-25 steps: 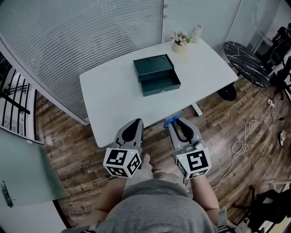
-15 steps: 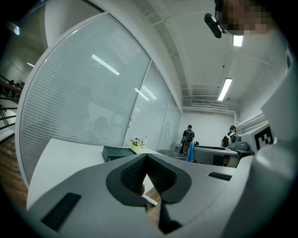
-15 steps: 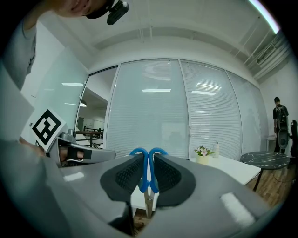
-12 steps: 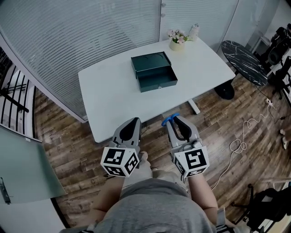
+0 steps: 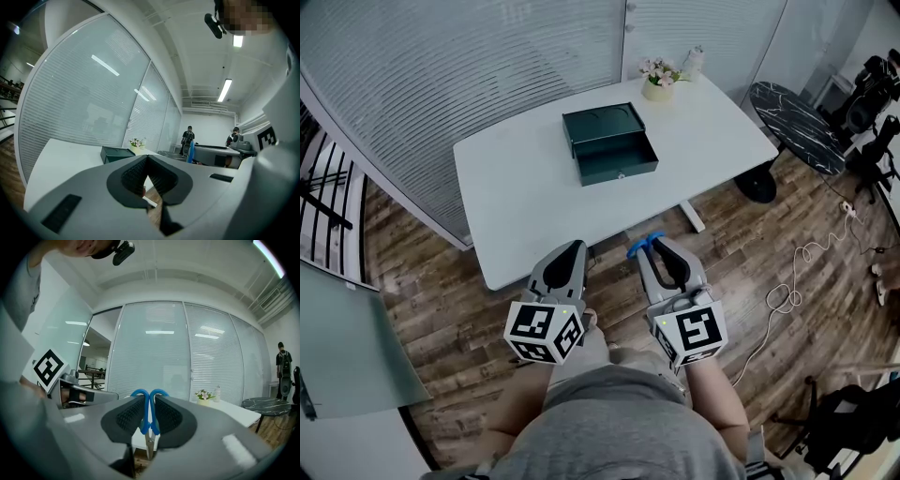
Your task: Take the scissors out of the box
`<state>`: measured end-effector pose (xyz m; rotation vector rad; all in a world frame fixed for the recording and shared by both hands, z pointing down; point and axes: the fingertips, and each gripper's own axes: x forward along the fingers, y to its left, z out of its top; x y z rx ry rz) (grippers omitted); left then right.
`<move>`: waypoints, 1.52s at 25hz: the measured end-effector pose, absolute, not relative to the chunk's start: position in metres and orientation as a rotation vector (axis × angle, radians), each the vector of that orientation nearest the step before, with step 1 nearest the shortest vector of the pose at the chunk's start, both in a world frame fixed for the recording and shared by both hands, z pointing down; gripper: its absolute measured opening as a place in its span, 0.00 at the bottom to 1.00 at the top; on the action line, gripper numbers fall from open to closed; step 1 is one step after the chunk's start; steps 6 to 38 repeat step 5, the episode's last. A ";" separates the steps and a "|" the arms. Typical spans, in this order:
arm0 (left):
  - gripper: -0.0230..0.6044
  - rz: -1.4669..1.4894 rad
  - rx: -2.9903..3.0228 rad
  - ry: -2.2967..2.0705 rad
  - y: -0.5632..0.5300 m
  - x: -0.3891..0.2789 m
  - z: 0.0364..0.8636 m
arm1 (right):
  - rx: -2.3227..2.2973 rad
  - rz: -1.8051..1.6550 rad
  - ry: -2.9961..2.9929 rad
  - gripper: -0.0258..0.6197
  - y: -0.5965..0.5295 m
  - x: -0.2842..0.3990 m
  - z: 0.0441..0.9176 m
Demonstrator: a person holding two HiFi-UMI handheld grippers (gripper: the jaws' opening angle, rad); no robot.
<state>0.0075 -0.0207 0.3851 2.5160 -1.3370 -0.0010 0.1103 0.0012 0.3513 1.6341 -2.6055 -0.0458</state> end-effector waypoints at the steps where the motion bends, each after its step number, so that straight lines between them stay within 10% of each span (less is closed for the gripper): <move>1: 0.05 -0.002 2.518 -1.337 -0.021 0.008 0.385 | 1.635 -0.046 -2.608 0.16 0.001 0.110 0.352; 38: 0.05 -0.005 2.526 -1.340 -0.021 0.010 0.383 | 1.629 -0.053 -2.619 0.16 0.001 0.110 0.352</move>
